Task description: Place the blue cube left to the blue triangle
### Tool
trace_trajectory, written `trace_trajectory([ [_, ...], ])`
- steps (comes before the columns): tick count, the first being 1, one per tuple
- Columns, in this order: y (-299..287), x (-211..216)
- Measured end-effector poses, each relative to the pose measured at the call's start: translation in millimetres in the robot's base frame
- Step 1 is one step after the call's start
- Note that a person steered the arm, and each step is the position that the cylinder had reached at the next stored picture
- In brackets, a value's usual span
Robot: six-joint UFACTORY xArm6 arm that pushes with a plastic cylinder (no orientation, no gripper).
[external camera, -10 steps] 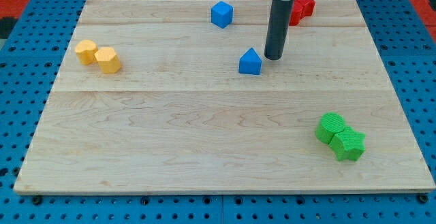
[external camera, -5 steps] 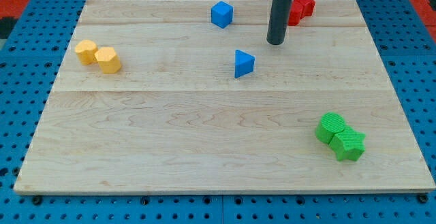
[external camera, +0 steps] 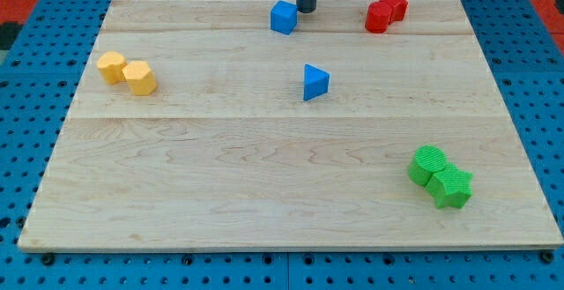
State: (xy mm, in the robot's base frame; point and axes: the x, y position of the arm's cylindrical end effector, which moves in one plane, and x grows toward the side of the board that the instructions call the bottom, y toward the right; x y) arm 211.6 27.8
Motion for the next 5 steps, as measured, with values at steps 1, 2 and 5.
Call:
trace_trajectory([
  [1, -44.5, 7.4],
  [2, -50.3, 54.3],
  [5, 10.5, 104.4],
])
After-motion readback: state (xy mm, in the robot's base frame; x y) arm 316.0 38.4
